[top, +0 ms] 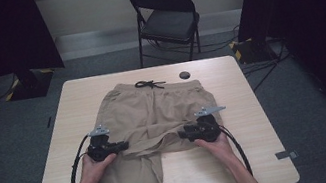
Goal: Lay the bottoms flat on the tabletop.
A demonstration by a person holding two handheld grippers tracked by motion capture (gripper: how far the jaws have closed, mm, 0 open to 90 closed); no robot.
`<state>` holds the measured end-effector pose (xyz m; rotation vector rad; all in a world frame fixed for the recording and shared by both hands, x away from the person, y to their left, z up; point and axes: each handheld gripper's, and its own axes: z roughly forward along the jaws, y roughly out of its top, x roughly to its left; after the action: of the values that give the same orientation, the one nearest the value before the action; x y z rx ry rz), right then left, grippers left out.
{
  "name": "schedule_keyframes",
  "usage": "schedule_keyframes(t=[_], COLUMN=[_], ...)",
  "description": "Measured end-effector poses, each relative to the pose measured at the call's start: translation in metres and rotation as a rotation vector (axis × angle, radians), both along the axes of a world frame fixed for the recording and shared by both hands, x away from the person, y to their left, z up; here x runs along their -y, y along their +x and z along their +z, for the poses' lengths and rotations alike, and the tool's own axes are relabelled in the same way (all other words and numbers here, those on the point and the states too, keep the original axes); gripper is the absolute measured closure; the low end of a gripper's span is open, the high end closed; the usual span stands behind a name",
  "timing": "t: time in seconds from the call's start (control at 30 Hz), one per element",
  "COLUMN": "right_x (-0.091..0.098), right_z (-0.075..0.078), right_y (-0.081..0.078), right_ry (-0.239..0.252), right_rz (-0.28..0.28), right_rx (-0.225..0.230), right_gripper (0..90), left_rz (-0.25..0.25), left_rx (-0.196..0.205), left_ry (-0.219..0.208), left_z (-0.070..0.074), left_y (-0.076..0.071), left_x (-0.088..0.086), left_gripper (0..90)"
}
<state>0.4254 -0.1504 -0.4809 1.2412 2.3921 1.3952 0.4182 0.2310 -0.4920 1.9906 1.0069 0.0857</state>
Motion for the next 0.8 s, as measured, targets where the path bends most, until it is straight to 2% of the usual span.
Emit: schedule_keyframes(t=[0.1, 0.17, 0.27, 0.33, 0.4, 0.5, 0.53, 0.67, 0.8], right_x=[-0.006, -0.008, -0.009, -0.009, -0.006, 0.0, 0.002, 0.01, 0.019], right_z=[-0.002, -0.006, -0.014, -0.017, -0.019, -0.02, -0.02, -0.016, 0.002], right_y=[0.007, 0.011, 0.012, 0.01, 0.009, 0.007, 0.005, -0.001, -0.01], right_ry=[-0.015, -0.028, -0.027, -0.033, -0.03, -0.037, -0.042, -0.018, -0.001], right_rz=[-0.013, -0.015, -0.024, -0.024, -0.031, -0.029, -0.028, -0.028, -0.021], right_rx=[0.004, 0.0, -0.02, -0.01, -0.009, -0.009, -0.01, -0.02, 0.013], right_gripper=[52.0, 51.6, 51.9, 55.1, 63.2, 81.1, 83.8, 86.1, 86.1], left_rz=[0.001, 0.007, 0.008, 0.005, 0.006, 0.002, 0.001, -0.004, -0.021], left_rx=[0.002, 0.0, 0.0, 0.001, -0.001, 0.003, 0.003, 0.005, 0.016], left_ry=[0.003, -0.009, -0.007, -0.004, -0.007, -0.005, -0.009, -0.015, -0.04], left_z=[0.001, 0.002, 0.001, 0.0, 0.0, 0.001, 0.001, 0.003, 0.008], left_y=[-0.001, -0.001, -0.001, 0.0, 0.0, -0.001, -0.001, -0.003, -0.007], left_x=[-0.003, -0.003, -0.003, -0.003, -0.003, -0.003, -0.003, 0.0, 0.005], left_gripper=[87.7, 87.7, 87.7, 87.7, 87.5, 87.3, 87.3, 87.2, 87.2])
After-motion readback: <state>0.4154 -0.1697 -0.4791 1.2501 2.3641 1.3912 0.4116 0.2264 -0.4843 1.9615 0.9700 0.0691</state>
